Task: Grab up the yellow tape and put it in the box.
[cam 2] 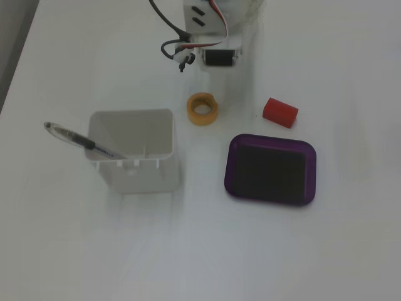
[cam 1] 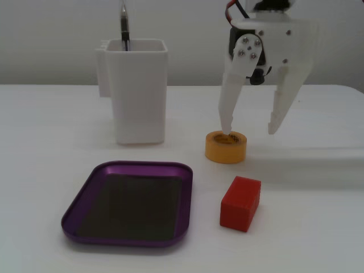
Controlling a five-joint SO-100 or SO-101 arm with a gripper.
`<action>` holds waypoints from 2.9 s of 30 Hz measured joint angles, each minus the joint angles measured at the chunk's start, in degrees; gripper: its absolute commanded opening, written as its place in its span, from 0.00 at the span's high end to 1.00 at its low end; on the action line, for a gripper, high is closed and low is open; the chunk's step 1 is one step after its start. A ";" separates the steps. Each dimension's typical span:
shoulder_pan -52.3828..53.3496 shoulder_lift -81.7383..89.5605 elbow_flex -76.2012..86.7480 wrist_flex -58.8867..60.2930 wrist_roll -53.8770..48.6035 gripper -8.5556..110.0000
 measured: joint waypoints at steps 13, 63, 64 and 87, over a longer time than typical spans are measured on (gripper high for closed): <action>5.45 -0.35 11.34 -9.76 0.09 0.77; -19.78 -17.67 -23.47 -10.20 -1.93 0.93; -18.90 -19.69 -25.14 -10.20 -1.93 0.93; -13.27 -27.95 -31.03 -10.63 -2.46 0.88</action>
